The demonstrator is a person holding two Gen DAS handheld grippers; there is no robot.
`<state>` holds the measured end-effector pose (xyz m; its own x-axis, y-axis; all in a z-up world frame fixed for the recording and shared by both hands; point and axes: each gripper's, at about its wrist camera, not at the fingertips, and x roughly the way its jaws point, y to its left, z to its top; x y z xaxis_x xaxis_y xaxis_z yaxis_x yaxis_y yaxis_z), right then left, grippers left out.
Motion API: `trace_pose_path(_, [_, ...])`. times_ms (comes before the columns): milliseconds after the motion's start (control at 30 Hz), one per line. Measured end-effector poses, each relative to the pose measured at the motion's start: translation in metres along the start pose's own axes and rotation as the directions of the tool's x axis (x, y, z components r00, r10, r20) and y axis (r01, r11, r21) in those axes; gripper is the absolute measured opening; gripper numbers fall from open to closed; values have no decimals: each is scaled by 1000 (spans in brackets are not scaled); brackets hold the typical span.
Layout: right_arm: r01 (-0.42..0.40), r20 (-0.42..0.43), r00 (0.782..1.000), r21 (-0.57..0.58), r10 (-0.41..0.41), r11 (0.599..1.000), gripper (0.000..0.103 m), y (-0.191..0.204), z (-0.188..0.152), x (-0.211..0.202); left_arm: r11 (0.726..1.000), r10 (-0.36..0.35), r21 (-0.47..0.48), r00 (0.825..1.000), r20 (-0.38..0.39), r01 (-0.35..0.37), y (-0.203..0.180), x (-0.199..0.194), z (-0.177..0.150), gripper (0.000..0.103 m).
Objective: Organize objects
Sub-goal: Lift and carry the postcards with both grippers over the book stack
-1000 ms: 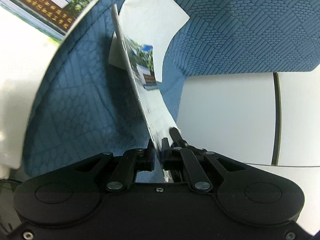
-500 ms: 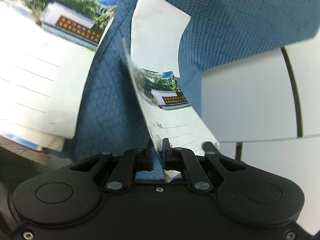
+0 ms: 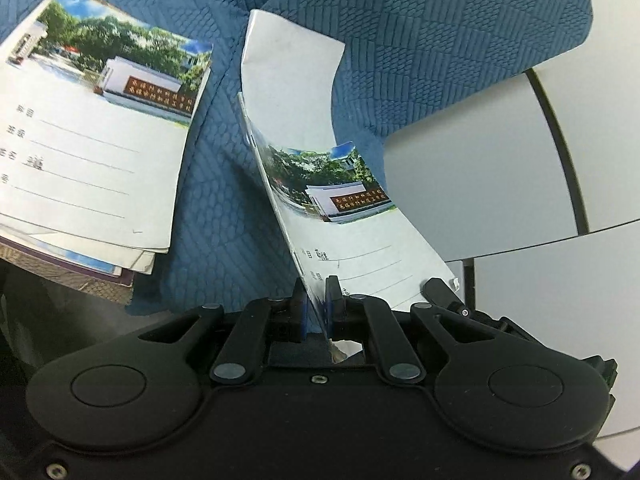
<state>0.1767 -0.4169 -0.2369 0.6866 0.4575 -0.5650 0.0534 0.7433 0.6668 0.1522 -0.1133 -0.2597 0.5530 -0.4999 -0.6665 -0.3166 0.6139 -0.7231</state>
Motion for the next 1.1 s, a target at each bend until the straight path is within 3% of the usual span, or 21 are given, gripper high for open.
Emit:
trace_pose_path(667, [-121, 58, 990, -135, 130, 983, 7, 119, 7, 3, 996, -11, 86, 992, 126, 0, -6, -103, 70, 9])
trace_pose_path(1100, [-120, 21, 992, -176, 126, 977, 8, 168, -16, 29, 993, 9, 113, 990, 143, -25, 25, -144, 110, 9])
